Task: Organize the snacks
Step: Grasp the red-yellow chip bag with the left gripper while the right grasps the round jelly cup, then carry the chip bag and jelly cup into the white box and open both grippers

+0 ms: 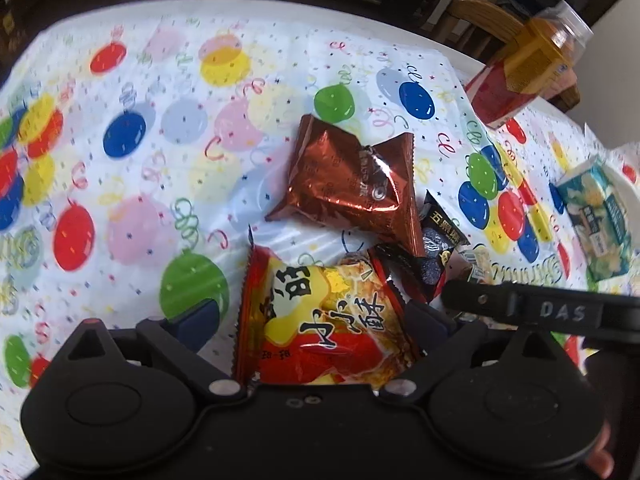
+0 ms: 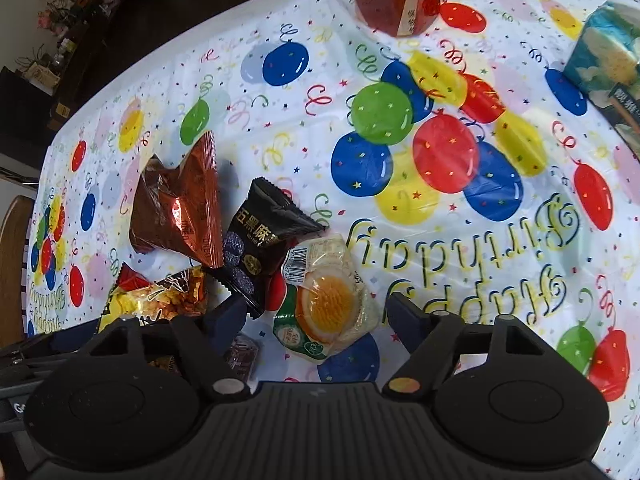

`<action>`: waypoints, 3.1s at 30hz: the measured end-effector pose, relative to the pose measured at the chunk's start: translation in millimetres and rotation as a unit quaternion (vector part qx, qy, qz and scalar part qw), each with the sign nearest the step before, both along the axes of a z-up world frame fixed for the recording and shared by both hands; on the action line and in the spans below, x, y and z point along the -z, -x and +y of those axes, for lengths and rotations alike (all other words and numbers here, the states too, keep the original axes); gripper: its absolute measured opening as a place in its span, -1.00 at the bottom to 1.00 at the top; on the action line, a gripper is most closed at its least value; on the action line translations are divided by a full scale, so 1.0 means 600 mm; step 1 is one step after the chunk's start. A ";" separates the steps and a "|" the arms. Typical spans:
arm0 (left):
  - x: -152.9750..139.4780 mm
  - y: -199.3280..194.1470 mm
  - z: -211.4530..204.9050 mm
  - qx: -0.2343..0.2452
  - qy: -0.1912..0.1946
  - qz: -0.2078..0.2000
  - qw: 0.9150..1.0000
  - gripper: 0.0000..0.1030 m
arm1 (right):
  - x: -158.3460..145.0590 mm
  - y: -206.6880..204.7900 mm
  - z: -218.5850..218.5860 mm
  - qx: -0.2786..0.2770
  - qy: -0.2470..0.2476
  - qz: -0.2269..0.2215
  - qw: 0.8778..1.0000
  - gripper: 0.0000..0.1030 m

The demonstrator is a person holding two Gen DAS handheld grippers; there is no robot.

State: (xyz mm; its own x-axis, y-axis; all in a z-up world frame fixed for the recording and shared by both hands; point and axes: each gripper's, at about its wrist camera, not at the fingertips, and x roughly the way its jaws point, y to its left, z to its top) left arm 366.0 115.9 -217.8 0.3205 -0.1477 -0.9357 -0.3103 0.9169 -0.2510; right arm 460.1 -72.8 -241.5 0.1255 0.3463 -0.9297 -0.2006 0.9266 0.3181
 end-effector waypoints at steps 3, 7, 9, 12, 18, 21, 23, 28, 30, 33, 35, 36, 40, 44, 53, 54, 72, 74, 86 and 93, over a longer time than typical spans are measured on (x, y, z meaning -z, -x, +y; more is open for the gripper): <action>0.007 0.002 0.002 -0.002 0.016 0.000 1.000 0.82 | 0.006 0.000 0.003 0.000 0.004 -0.001 1.000 0.36; 0.014 0.002 0.001 0.000 0.028 0.001 1.000 0.67 | 0.007 0.005 0.007 -0.005 0.009 -0.007 1.000 0.31; 0.015 0.003 0.000 0.003 0.034 0.000 0.999 0.57 | 0.006 0.008 0.012 -0.012 0.021 -0.014 1.000 0.21; 0.011 0.003 -0.005 0.005 0.034 -0.005 0.999 0.43 | 0.004 0.011 0.015 -0.020 0.033 -0.021 0.999 0.09; 0.000 0.008 -0.013 0.011 0.019 -0.013 1.000 0.20 | -0.002 0.018 0.005 -0.015 0.036 -0.033 0.999 0.04; -0.002 0.012 -0.012 0.008 0.013 -0.015 1.000 0.16 | -0.008 0.022 -0.003 -0.011 0.033 -0.037 0.999 0.03; -0.005 0.016 -0.011 0.006 0.013 -0.017 1.000 0.15 | -0.013 0.026 -0.008 -0.010 0.030 -0.038 0.999 0.02; -0.022 0.031 -0.009 0.005 0.019 -0.025 0.999 0.15 | -0.036 0.041 -0.021 -0.010 0.019 -0.043 0.999 0.02; -0.031 0.038 -0.009 0.006 0.019 -0.029 0.999 0.15 | -0.050 0.050 -0.026 -0.013 0.013 -0.046 0.999 0.02; -0.048 0.051 -0.012 0.012 0.020 -0.038 0.999 0.15 | -0.074 0.065 -0.035 -0.018 0.007 -0.054 0.998 0.02; -0.060 0.060 -0.013 0.015 0.022 -0.044 0.999 0.15 | -0.090 0.077 -0.041 -0.019 0.003 -0.059 0.998 0.02; -0.067 0.065 -0.014 0.016 0.021 -0.047 0.999 0.15 | -0.099 0.083 -0.045 -0.020 0.001 -0.062 0.998 0.02; -0.095 0.088 -0.018 0.024 0.019 -0.060 0.998 0.15 | -0.132 0.111 -0.057 -0.024 -0.007 -0.072 0.997 0.02; -0.121 0.115 -0.023 0.033 0.020 -0.071 0.997 0.15 | -0.163 0.147 -0.065 -0.030 -0.010 -0.083 0.996 0.02; -0.174 0.185 -0.040 0.060 0.016 -0.090 0.994 0.15 | -0.220 0.233 -0.085 -0.038 -0.013 -0.101 0.994 0.02; -0.179 0.193 -0.042 0.063 0.015 -0.091 0.994 0.15 | -0.225 0.243 -0.088 -0.038 -0.013 -0.103 0.994 0.02; -0.208 0.335 -0.096 0.125 0.018 -0.103 0.987 0.16 | -0.253 0.398 -0.147 -0.031 -0.014 -0.111 0.993 0.02; -0.205 0.349 -0.104 0.135 0.019 -0.103 0.985 0.16 | -0.248 0.413 -0.154 -0.031 -0.011 -0.109 0.994 0.03; -0.163 0.415 -0.152 0.186 0.010 -0.091 0.978 0.16 | -0.192 0.488 -0.184 -0.024 0.015 -0.088 0.996 0.03; -0.133 0.435 -0.183 0.213 -0.003 -0.084 0.973 0.16 | -0.153 0.516 -0.192 -0.022 0.030 -0.075 0.996 0.03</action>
